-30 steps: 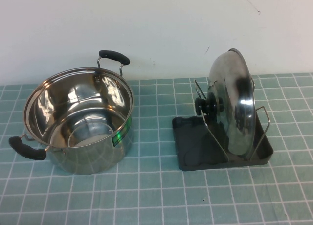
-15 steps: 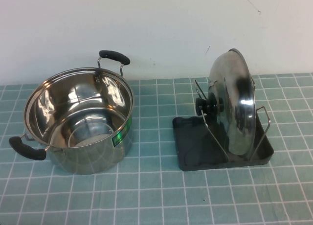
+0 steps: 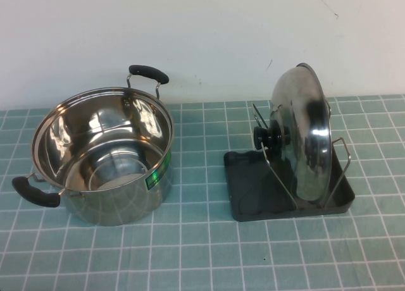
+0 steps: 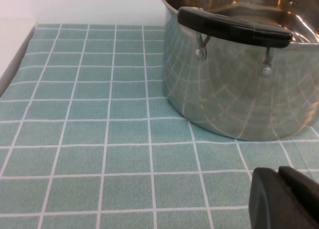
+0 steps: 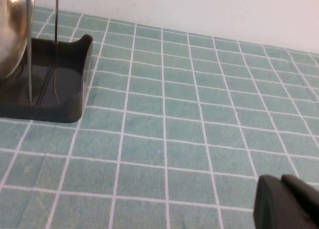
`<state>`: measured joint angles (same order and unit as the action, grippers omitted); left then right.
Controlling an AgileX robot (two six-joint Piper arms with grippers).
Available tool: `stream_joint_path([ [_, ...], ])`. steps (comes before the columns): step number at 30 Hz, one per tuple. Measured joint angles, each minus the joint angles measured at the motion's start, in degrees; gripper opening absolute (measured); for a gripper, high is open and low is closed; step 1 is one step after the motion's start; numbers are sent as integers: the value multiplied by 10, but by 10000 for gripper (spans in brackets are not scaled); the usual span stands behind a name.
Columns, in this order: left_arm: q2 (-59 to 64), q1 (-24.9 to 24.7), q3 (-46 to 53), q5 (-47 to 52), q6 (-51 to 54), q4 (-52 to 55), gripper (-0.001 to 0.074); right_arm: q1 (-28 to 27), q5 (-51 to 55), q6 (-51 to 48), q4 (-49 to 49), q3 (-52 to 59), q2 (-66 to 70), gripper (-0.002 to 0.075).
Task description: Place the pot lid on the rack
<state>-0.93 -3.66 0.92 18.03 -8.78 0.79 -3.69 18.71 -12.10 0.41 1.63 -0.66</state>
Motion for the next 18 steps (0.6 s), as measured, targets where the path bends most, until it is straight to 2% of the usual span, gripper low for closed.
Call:
stream_joint_path([
  [18,0,0,0,0,1,0,-2,0,12,19,-4,-2,0,-1],
])
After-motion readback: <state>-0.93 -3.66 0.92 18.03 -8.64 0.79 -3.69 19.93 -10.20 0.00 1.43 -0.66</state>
